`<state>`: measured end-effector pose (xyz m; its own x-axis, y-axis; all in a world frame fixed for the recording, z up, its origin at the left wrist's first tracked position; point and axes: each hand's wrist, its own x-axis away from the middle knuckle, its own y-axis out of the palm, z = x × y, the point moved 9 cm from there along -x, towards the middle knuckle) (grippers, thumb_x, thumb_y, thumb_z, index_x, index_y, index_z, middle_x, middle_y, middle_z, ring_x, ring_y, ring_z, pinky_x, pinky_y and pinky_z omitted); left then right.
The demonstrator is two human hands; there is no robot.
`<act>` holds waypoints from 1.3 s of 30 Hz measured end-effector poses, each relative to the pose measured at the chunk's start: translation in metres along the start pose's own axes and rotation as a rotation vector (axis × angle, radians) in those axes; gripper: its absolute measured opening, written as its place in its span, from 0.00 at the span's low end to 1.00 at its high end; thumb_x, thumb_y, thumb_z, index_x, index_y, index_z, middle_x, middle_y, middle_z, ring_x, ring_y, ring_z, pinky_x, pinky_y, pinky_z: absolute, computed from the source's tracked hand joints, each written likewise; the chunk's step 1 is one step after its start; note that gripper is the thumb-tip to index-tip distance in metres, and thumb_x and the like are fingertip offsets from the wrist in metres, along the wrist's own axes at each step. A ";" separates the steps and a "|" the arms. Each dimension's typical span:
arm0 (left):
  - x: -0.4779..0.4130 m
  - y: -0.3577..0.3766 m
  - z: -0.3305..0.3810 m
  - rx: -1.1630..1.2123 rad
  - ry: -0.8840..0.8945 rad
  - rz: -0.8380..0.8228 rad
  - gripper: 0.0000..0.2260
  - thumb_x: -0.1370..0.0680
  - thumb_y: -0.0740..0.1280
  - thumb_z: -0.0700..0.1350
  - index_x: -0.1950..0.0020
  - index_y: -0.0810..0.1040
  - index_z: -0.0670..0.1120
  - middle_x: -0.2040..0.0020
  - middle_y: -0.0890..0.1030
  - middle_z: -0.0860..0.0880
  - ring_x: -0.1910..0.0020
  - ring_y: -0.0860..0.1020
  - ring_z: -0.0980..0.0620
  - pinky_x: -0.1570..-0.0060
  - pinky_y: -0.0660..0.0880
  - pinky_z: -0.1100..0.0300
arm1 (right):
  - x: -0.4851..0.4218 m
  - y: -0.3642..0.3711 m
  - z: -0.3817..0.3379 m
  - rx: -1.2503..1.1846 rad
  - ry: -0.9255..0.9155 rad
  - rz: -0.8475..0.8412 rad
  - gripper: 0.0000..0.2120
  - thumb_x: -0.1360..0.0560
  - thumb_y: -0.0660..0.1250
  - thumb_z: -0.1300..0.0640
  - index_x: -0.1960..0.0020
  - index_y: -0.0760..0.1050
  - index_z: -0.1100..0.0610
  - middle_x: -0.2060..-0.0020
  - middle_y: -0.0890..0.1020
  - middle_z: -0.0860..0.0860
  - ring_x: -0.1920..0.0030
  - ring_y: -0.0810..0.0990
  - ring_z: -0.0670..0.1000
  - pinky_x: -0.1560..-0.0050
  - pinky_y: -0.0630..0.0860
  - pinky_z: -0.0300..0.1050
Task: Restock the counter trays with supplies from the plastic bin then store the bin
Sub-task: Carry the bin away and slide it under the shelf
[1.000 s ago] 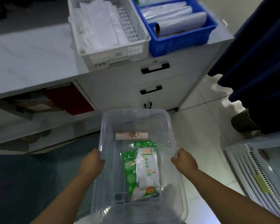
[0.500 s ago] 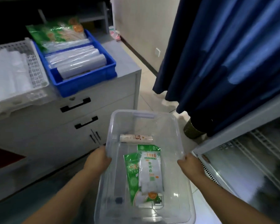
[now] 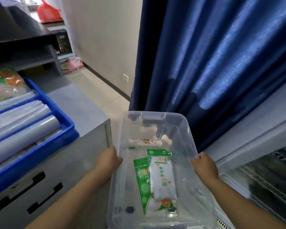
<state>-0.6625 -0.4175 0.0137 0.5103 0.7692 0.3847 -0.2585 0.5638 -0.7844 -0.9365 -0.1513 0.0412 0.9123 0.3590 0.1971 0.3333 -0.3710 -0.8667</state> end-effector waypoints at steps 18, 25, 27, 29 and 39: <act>-0.287 -0.124 0.106 0.023 -0.035 0.212 0.09 0.30 0.67 0.46 0.60 0.67 0.46 0.62 0.73 0.48 0.62 0.71 0.46 0.65 0.64 0.57 | -0.310 0.012 -0.188 -0.118 -0.125 -0.013 0.08 0.28 0.63 0.56 0.65 0.67 0.55 0.69 0.75 0.50 0.69 0.73 0.51 0.71 0.63 0.42; -0.347 -0.160 0.082 0.202 -0.276 0.297 0.08 0.31 0.68 0.41 0.62 0.68 0.44 0.58 0.79 0.40 0.57 0.77 0.41 0.65 0.65 0.56 | -0.419 0.056 -0.314 -0.074 -0.327 -0.159 0.11 0.29 0.64 0.57 0.66 0.64 0.54 0.70 0.73 0.50 0.67 0.72 0.56 0.69 0.64 0.46; -0.357 -0.173 0.071 0.210 -0.333 0.325 0.08 0.30 0.68 0.41 0.61 0.68 0.43 0.57 0.78 0.39 0.56 0.77 0.41 0.65 0.63 0.57 | -0.438 0.076 -0.348 -0.102 -0.365 -0.214 0.10 0.29 0.64 0.57 0.66 0.66 0.55 0.70 0.73 0.50 0.68 0.72 0.56 0.69 0.65 0.46; -0.367 -0.189 0.059 0.208 -0.387 0.355 0.08 0.30 0.68 0.41 0.62 0.69 0.44 0.58 0.78 0.40 0.56 0.77 0.40 0.65 0.64 0.57 | -0.454 0.097 -0.382 -0.092 -0.392 -0.243 0.09 0.29 0.64 0.57 0.66 0.67 0.55 0.71 0.74 0.50 0.70 0.71 0.53 0.71 0.65 0.44; -0.465 -0.275 -0.025 0.245 -0.539 0.424 0.07 0.30 0.67 0.43 0.61 0.70 0.44 0.56 0.79 0.40 0.55 0.77 0.40 0.64 0.65 0.57 | -0.513 0.194 -0.567 -0.013 -0.501 -0.386 0.07 0.28 0.65 0.57 0.62 0.70 0.58 0.68 0.74 0.52 0.66 0.74 0.55 0.68 0.68 0.43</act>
<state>-0.8085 -0.9379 0.0383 -0.1332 0.9421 0.3076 -0.5525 0.1871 -0.8123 -1.2049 -0.8925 0.0318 0.5049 0.8252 0.2532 0.6216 -0.1440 -0.7700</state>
